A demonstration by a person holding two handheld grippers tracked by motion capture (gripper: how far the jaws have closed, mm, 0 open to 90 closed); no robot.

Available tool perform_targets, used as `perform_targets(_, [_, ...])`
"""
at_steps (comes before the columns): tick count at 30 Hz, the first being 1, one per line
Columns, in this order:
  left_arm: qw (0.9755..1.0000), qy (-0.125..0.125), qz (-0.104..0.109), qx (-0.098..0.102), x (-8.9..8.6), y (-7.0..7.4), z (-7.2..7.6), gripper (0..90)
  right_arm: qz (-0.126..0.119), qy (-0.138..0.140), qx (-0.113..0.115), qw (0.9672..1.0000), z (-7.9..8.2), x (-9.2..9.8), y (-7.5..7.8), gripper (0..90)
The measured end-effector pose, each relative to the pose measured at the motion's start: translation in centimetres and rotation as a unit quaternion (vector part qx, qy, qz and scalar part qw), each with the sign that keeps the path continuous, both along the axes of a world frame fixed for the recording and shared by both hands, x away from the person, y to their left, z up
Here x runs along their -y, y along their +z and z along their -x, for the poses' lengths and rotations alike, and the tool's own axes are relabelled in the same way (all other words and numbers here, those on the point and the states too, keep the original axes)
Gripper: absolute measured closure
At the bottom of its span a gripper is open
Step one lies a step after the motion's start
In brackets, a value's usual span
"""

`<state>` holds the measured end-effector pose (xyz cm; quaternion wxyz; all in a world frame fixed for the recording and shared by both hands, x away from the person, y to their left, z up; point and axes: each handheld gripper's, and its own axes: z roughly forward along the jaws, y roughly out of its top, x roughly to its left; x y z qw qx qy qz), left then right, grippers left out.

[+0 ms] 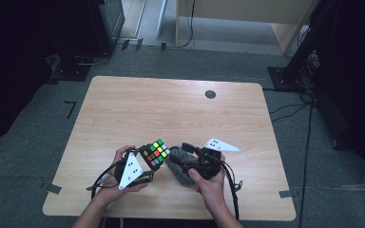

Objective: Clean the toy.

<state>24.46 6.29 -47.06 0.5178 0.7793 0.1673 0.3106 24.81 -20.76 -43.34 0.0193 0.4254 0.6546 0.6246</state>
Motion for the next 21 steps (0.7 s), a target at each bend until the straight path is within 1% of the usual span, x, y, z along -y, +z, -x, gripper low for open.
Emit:
perform_targets(1, [1.0,0.003,0.005,-0.005,-0.1,0.0,-0.1,32.8,0.009,-0.009,0.003,0.9999,-0.2,0.3,-0.1,25.1])
perform_targets(3, [0.9998,0.004,0.011,-0.014,-0.1,0.1,-0.3,32.8,0.041,-0.028,0.009,0.9987,-0.4,0.5,-0.5,25.2])
perform_targets(4, [0.9998,0.006,0.012,-0.016,-0.1,0.1,-0.3,32.8,0.067,-0.04,0.011,0.9969,-0.6,0.4,-0.9,25.4])
perform_targets(5, [0.9997,0.008,0.012,-0.019,-0.1,0.1,-0.3,32.8,0.084,-0.044,0.011,0.9955,-0.7,0.3,-1.2,25.4])
perform_targets(7, [0.9994,0.008,0.014,-0.03,-0.2,0.1,-0.5,32.9,0.129,-0.05,0.008,0.9904,-1.1,-0.2,-2.2,25.2])
perform_targets(8, [0.9992,0.008,0.016,-0.035,-0.2,0.1,-0.5,32.8,0.15,-0.05,0.009,0.9874,-1.2,-0.5,-2.8,25.4])
perform_targets(9, [0.999,0.009,0.02,-0.04,-0.3,0.2,-0.6,32.8,0.17,-0.046,0.006,0.9843,-1.4,-0.8,-3.3,25.8])
perform_targets(10, [0.9986,0.009,0.026,-0.046,-0.4,0.3,-0.7,32.9,0.189,-0.041,0.003,0.9812,-1.5,-1.2,-3.8,27.5])
perform_targets(11, [0.9979,0.01,0.036,-0.053,-0.6,0.4,-0.8,32.8,0.203,-0.036,0.0,0.9786,-1.5,-1.5,-4.3,29.4])
perform_targets(12, [0.9971,0.01,0.044,-0.061,-0.7,0.5,-0.9,32.9,0.218,-0.037,-0.006,0.9752,-1.5,-1.8,-4.7,30.9])
perform_targets(14, [0.994,0.008,0.071,-0.083,-1.3,0.8,-1.1,32.9,0.237,-0.043,-0.013,0.9704,-1.6,-2.1,-5.3,33.9])
perform_targets(16, [0.9913,0.011,0.089,-0.096,-1.8,1.0,-1.4,32.8,0.243,-0.038,-0.019,0.969,-1.7,-2.2,-5.7,35.7])
perform_targets(17, [0.9904,0.014,0.095,-0.1,-2.0,1.1,-1.5,32.9,0.247,-0.036,-0.022,0.968,-1.8,-2.2,-5.9,36.3])
perform_targets(19, [0.9892,0.018,0.102,-0.103,-2.3,1.2,-1.6,32.9,0.255,-0.037,-0.027,0.9658,-1.8,-2.3,-6.2,36.9])
perform_targets(21, [0.9885,0.02,0.108,-0.104,-2.5,1.2,-1.7,32.9,0.269,-0.033,-0.034,0.9619,-2.0,-2.4,-6.6,38.2])
